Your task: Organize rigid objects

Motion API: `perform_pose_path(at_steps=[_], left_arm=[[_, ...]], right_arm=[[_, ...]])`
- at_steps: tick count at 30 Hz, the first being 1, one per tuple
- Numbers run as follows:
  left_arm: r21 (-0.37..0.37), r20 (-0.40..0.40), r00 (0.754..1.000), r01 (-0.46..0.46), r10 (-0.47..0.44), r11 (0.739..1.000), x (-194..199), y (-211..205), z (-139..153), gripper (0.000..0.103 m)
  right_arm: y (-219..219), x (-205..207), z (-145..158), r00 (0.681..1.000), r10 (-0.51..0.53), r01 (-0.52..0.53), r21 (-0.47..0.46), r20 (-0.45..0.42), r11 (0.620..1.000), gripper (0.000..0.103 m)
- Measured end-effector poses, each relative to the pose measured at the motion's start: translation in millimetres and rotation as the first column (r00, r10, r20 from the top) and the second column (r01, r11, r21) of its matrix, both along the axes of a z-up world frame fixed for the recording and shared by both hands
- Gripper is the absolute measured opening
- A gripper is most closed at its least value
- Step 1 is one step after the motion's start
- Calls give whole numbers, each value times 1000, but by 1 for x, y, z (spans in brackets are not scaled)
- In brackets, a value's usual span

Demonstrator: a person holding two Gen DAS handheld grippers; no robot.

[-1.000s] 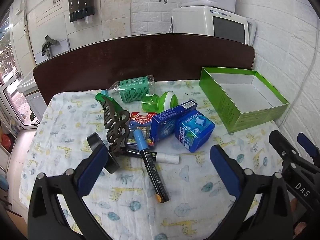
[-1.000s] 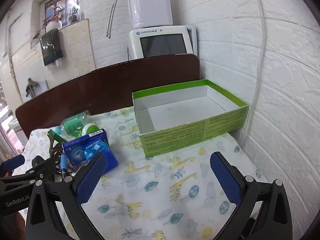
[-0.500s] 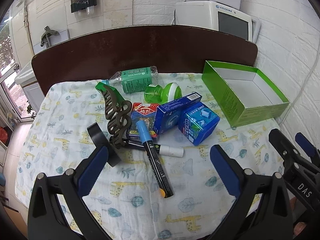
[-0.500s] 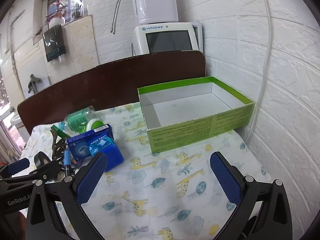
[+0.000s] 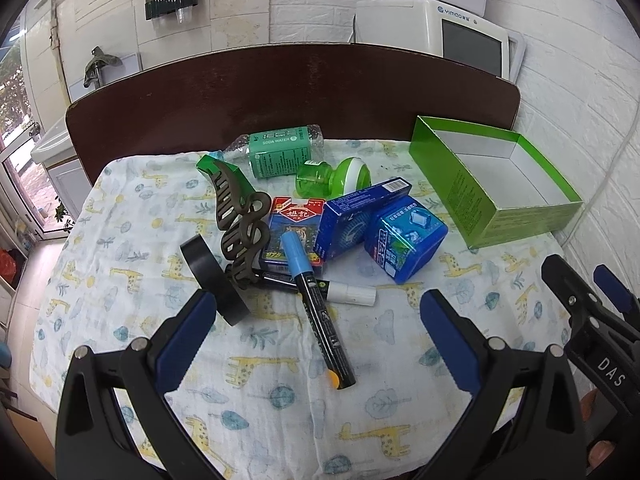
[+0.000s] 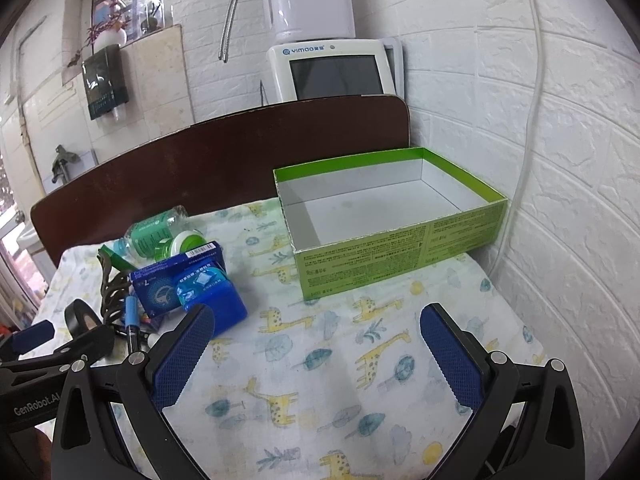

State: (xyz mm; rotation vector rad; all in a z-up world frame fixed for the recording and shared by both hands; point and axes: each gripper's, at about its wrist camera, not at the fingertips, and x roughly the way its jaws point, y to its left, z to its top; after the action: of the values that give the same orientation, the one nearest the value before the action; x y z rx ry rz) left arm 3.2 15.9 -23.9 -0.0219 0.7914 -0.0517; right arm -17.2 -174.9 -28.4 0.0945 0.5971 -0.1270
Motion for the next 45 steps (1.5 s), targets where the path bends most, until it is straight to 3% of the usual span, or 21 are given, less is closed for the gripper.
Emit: perform_pose_path(at_steps=[23,32,41,43,45], left_arm=[[-26,0,999,47,-47,999,4,-4,-1,99],[-32,-7,999,52,-53,998,8,-4,-3,99],[-36,-2,997,79,-80,996,11,-6,0,89],[-40,-8,996,88,-88,995,11,-6,-1,85],[-45,-10,995,98,-98,994,12,-7,-2,74]], right_arm=[[3,3,-6,997,82,-82,71,-1,994,103],[1,9,-8,997,71,-71,77,-2,995,103],[2,13,-7,996,89,-89,96,0,991,103],[3,13,-7,995,100,-99,99,4,990,102],[4,14,-6,993,121,-120,109,4,987,96]])
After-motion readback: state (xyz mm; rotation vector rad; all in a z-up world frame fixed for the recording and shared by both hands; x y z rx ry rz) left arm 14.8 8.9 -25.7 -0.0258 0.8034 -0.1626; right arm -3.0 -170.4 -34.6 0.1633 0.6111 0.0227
